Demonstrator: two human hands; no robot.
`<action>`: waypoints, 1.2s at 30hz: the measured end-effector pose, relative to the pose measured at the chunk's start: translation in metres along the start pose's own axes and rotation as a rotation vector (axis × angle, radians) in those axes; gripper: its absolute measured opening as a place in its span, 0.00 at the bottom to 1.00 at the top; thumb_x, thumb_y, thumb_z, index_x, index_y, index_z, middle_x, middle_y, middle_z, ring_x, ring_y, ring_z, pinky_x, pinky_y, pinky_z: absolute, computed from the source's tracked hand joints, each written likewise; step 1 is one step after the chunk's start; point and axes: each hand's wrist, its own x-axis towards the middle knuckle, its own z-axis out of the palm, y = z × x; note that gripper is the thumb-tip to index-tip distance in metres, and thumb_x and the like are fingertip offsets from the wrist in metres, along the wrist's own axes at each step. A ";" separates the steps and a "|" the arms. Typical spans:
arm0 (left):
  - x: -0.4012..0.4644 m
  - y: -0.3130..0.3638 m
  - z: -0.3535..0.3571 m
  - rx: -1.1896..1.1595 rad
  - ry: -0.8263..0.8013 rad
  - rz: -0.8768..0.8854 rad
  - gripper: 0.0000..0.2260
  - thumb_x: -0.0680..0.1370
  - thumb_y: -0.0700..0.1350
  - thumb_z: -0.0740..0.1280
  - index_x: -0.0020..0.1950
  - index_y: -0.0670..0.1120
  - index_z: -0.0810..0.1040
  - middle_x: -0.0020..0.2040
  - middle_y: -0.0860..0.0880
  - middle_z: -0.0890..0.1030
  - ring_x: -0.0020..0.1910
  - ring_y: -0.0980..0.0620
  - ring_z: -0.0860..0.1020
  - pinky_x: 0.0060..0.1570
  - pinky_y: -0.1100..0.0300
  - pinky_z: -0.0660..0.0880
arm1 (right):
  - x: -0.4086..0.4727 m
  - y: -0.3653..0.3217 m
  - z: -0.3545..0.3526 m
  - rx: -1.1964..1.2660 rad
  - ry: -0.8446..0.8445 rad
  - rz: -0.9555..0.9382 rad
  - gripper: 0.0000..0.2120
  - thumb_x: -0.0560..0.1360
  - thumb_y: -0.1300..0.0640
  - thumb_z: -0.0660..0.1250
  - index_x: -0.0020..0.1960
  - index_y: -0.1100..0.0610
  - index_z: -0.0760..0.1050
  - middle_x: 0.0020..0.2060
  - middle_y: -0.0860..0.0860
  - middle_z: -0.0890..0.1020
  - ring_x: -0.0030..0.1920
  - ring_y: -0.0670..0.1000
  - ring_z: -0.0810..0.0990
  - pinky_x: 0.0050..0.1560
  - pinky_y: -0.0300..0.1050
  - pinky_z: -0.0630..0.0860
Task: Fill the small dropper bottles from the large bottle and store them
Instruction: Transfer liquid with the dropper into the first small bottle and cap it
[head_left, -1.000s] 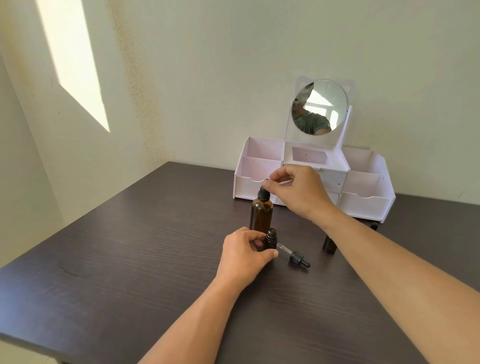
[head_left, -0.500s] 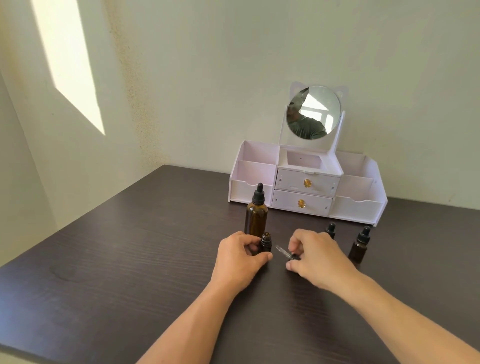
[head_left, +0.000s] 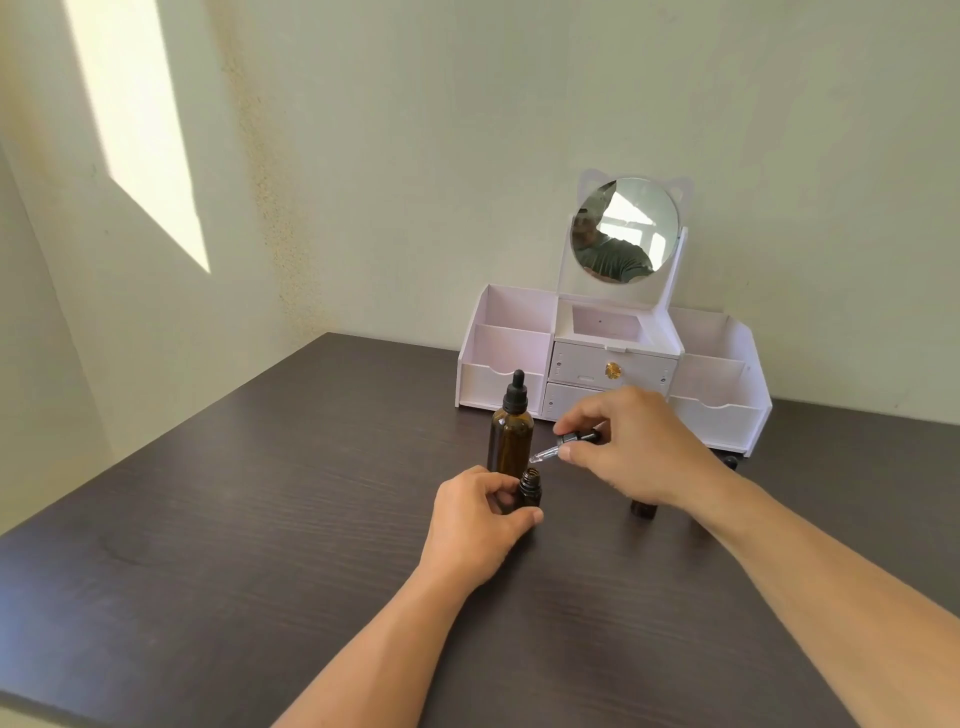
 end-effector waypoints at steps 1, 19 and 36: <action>0.000 0.000 0.000 0.002 -0.002 0.003 0.19 0.70 0.49 0.77 0.59 0.48 0.82 0.43 0.54 0.78 0.38 0.57 0.76 0.38 0.69 0.71 | 0.001 -0.001 0.000 -0.020 -0.008 -0.008 0.09 0.71 0.55 0.73 0.51 0.50 0.82 0.44 0.45 0.82 0.42 0.40 0.77 0.44 0.35 0.70; 0.000 0.001 -0.001 0.020 0.004 0.022 0.14 0.69 0.51 0.77 0.53 0.48 0.85 0.38 0.55 0.76 0.34 0.60 0.74 0.33 0.73 0.68 | 0.013 -0.023 0.026 -0.248 -0.217 -0.095 0.12 0.74 0.61 0.68 0.57 0.52 0.78 0.52 0.51 0.80 0.51 0.51 0.79 0.50 0.44 0.76; -0.001 0.003 -0.002 0.054 -0.020 0.021 0.10 0.70 0.53 0.76 0.47 0.49 0.85 0.36 0.56 0.76 0.34 0.59 0.74 0.32 0.72 0.67 | 0.016 -0.023 0.017 -0.341 -0.264 -0.082 0.14 0.73 0.53 0.71 0.58 0.49 0.76 0.52 0.48 0.80 0.52 0.50 0.78 0.52 0.47 0.76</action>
